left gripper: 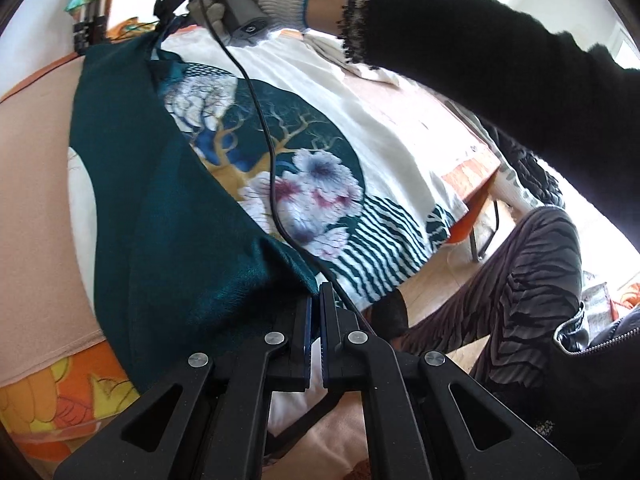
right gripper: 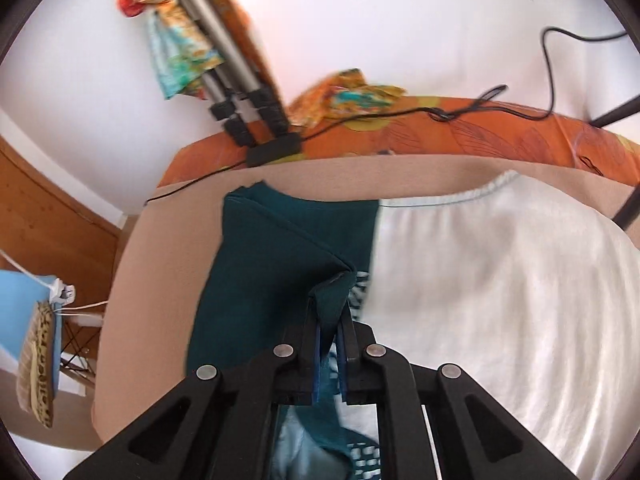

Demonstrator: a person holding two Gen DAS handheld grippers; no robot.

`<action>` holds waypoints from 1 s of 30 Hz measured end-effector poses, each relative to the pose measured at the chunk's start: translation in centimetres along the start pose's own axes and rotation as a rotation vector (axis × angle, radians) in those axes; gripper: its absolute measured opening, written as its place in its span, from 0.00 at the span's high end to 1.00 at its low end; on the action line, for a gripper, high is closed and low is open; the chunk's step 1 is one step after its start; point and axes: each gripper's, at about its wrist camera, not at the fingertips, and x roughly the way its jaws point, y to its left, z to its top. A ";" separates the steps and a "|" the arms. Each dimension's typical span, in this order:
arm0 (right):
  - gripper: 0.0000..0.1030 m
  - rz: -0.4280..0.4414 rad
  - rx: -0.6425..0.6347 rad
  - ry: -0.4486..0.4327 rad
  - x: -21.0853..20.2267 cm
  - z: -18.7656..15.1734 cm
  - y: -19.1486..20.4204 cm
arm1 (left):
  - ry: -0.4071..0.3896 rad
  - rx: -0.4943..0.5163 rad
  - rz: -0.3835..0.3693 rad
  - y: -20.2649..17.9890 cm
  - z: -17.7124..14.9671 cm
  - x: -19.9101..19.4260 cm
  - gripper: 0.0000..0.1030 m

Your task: Fold small clothes

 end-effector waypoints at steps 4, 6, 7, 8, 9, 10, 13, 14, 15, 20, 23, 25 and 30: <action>0.58 -0.253 -0.042 0.000 0.3 0.4 -0.8 | 0.010 0.011 -0.042 -0.6 0.3 0.5 0.94; 0.58 -0.316 -0.050 -0.025 -0.8 0.2 -1.2 | 0.019 0.028 -0.048 -1.0 0.3 0.5 0.92; 0.58 -0.275 -0.033 -0.033 -1.5 0.0 -1.3 | 0.016 0.033 -0.052 -1.1 0.3 0.4 0.90; 0.58 -0.214 -0.015 -0.037 -2.3 -0.4 -1.3 | 0.017 0.039 -0.052 -1.2 0.2 0.3 0.84; 0.57 -0.175 -0.010 -0.038 -3.0 -0.9 -1.2 | 0.019 0.044 -0.053 -1.3 0.2 0.3 0.82; 0.52 -0.147 -0.006 -0.034 -3.7 -1.5 -1.2 | 0.015 0.046 -0.054 -1.4 0.1 0.1 0.81; 0.45 -0.021 0.010 0.013 -5.1 -4.2 -1.0 | -0.008 0.042 -0.070 -1.5 -0.2 -0.8 0.77; 0.44 0.012 0.011 0.038 -5.3 -5.2 -0.7 | -0.022 0.042 -0.072 -1.5 -0.3 -1.3 0.74; 0.43 0.038 0.007 0.061 -5.0 -6.0 -0.4 | -0.033 0.043 -0.070 -1.5 -0.5 -1.7 0.73; 0.58 0.000 -0.075 0.133 -4.4 -10.1 1.3 | -0.098 0.071 -0.062 -2.0 -1.2 -4.2 0.70; 0.91 -0.019 -0.063 0.131 -3.7 -11.1 1.2 | -0.134 0.105 -0.024 -2.1 -1.7 -5.4 0.64; 0.94 -0.033 -0.059 0.107 -3.9 -11.2 1.2 | -0.148 0.103 0.002 -1.6 -1.8 -5.8 0.64; 0.60 -0.127 -0.061 0.050 -6.1 -11.7 0.5 | -0.202 0.025 0.074 1.4 -2.3 -7.5 0.64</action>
